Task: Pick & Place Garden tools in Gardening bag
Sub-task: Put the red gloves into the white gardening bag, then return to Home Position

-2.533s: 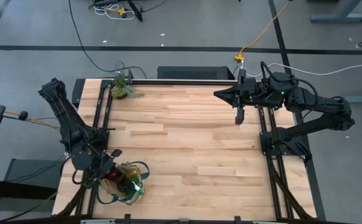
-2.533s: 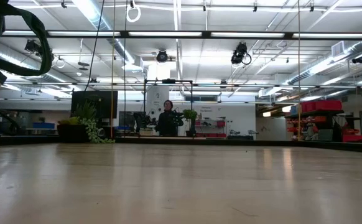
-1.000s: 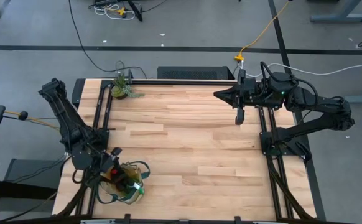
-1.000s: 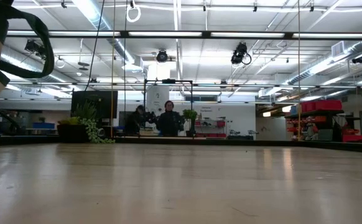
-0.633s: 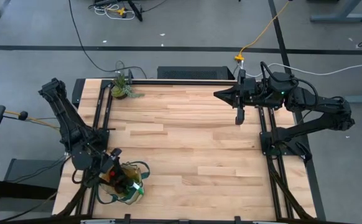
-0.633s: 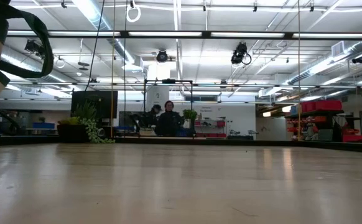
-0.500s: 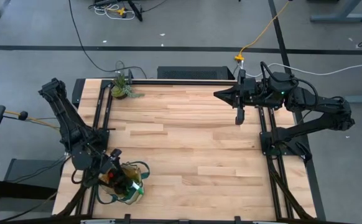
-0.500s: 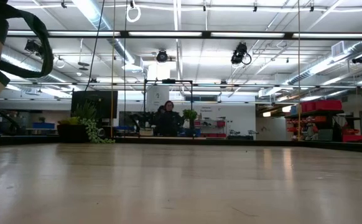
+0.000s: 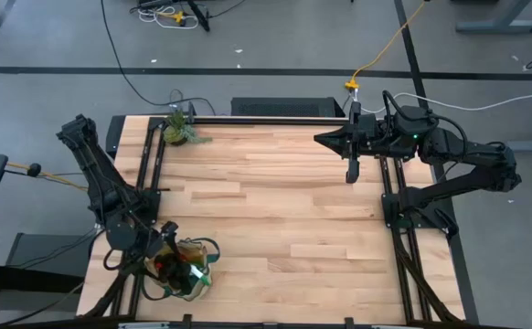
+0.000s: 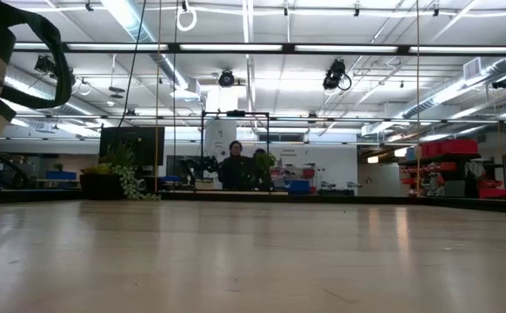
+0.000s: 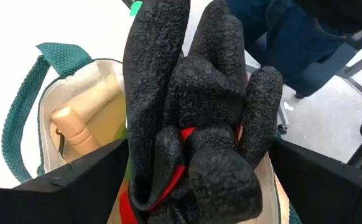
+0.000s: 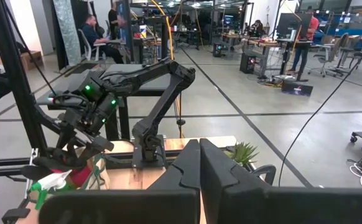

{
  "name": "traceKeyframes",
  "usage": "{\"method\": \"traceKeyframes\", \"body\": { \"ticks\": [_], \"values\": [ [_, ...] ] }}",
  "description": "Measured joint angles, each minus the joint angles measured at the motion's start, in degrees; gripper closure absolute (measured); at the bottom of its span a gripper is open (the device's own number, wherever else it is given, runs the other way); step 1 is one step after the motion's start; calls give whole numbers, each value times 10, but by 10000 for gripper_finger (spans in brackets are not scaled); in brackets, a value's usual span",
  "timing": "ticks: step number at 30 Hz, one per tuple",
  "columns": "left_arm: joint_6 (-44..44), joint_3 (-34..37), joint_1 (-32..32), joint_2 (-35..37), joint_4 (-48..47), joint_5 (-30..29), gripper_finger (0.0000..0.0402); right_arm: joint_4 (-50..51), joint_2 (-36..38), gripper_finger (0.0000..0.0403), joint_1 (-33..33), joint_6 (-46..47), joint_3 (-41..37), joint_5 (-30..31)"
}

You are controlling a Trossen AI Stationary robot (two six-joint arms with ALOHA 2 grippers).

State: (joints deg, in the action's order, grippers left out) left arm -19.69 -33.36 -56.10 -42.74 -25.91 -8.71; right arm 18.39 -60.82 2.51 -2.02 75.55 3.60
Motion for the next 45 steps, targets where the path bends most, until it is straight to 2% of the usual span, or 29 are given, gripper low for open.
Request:
{"method": "traceKeyframes", "body": {
  "ticks": [6, 21, 24, 31, 40, 45],
  "values": [
    [38, -17, 0, 0, -19, 15, 5, 0, 0, 403, 0, 0, 0, 0],
    [67, -138, 0, 1, -184, 6, 5, 0, 0, 403, 0, -2, 0, 0],
    [89, -162, 0, 1, -219, -29, 5, 0, 0, 403, 0, -6, 0, 0],
    [102, -231, 0, 1, -314, -161, 5, 0, 0, 403, 0, -6, 0, 0],
    [100, -301, 0, 19, -326, -235, 5, 0, 0, 403, 0, -18, 0, 0],
    [101, -332, 0, 39, -327, -310, 5, 0, 2, 403, 0, -44, 0, 0]
  ]
}}
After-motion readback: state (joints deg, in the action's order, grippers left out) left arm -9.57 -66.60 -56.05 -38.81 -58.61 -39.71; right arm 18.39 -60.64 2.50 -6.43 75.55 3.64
